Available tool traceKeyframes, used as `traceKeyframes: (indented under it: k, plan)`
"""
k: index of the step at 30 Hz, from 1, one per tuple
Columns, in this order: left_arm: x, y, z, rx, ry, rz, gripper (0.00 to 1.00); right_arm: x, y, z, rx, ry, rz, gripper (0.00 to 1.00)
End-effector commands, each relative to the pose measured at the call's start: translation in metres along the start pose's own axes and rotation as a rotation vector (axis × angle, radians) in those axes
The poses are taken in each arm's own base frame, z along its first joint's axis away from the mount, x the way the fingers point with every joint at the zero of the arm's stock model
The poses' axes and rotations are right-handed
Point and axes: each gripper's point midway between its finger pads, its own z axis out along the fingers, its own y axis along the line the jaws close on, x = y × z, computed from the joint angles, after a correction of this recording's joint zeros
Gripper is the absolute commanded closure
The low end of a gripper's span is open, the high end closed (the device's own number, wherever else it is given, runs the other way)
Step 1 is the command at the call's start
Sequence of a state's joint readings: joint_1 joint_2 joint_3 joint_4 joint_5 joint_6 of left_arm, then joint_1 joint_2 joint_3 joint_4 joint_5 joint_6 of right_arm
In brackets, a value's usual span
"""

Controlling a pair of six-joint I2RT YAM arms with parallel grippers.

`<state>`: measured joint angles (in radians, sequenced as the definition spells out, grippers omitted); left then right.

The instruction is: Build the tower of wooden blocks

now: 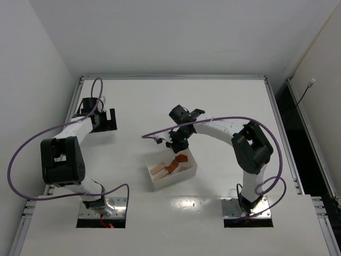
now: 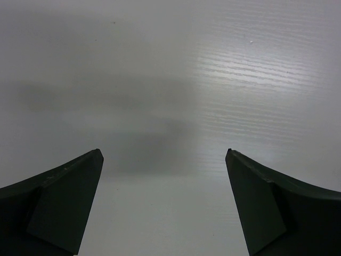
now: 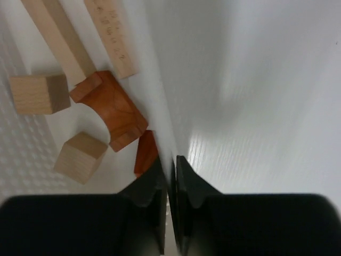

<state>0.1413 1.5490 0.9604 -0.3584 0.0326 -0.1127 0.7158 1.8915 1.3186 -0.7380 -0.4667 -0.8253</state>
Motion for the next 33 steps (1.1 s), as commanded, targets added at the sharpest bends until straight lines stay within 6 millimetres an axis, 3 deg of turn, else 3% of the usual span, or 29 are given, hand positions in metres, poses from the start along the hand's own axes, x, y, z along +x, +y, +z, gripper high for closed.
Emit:
traceKeyframes:
  k: [1, 4, 5, 6, 8, 9, 10, 11, 12, 14, 19, 20, 21, 24, 26, 28, 30, 32, 33]
  plan:
    - [-0.024, 0.006, -0.002, -0.015, -0.044, -0.01, 0.0, 0.001, -0.011, 0.005, 0.045, 0.008, -0.007, 1.0]
    - [-0.026, 0.001, 0.0, 0.012, -0.036, -0.01, 0.0, 0.003, -0.024, -0.008, 0.112, 0.009, 0.024, 1.0]
    - [-0.026, 0.001, 0.0, 0.013, -0.036, -0.019, 0.0, 0.007, -0.038, -0.014, 0.205, 0.035, 0.045, 1.0]
    - [-0.025, 0.0, 0.001, 0.013, -0.027, -0.029, 0.0, 0.002, -0.052, -0.035, 0.311, 0.024, 0.072, 1.0]
    - [-0.031, 0.002, 0.0, 0.004, -0.039, -0.029, 0.0, 0.011, -0.08, -0.071, 0.55, 0.072, 0.165, 1.0]
    - [-0.038, 0.004, -0.004, -0.013, -0.06, -0.04, 0.0, 0.001, -0.099, -0.093, 0.678, 0.043, 0.143, 1.0]
    - [-0.045, 0.007, -0.006, -0.036, -0.077, -0.079, 0.0, 0.0, -0.111, -0.13, 0.838, 0.068, 0.15, 1.0]
    - [-0.049, 0.014, -0.008, -0.08, -0.084, -0.101, 0.0, 0.004, -0.115, -0.145, 0.929, 0.077, 0.171, 1.0]
    - [-0.048, 0.015, -0.012, -0.091, -0.065, -0.101, 0.0, -0.006, -0.13, -0.172, 1.076, 0.029, 0.171, 1.0]
    - [-0.059, 0.016, -0.017, -0.101, -0.057, -0.101, 0.0, -0.011, -0.13, -0.22, 1.27, 0.027, 0.181, 1.0]
    - [-0.062, 0.019, -0.023, -0.111, -0.049, -0.082, 0.0, -0.024, -0.128, -0.251, 1.418, 0.042, 0.132, 1.0]
    - [-0.058, 0.022, -0.022, -0.133, -0.041, -0.082, 0.0, -0.042, -0.126, -0.273, 1.534, 0.0, 0.074, 1.0]
    - [-0.061, 0.022, -0.026, -0.133, -0.055, -0.082, 0.0, -0.034, -0.12, -0.259, 1.509, 0.086, 0.023, 1.0]
    - [-0.06, 0.03, -0.033, -0.179, -0.075, -0.084, 0.0, -0.045, -0.105, -0.252, 1.65, 0.14, -0.17, 1.0]
    - [-0.059, 0.034, -0.036, -0.184, -0.079, -0.091, 0.0, -0.042, -0.102, -0.237, 1.709, 0.166, -0.224, 1.0]
    - [-0.057, 0.043, -0.038, -0.206, -0.08, -0.107, 0.0, -0.043, -0.096, -0.237, 1.769, 0.209, -0.277, 1.0]
    - [-0.055, 0.043, -0.04, -0.206, -0.081, -0.107, 0.0, -0.045, -0.094, -0.224, 1.779, 0.278, -0.368, 1.0]
    - [-0.052, 0.045, -0.042, -0.203, -0.079, -0.116, 0.0, -0.045, -0.09, -0.232, 1.861, 0.283, -0.375, 1.0]
    - [-0.053, 0.045, -0.045, -0.203, -0.088, -0.116, 0.0, -0.047, -0.091, -0.22, 1.85, 0.346, -0.448, 1.0]
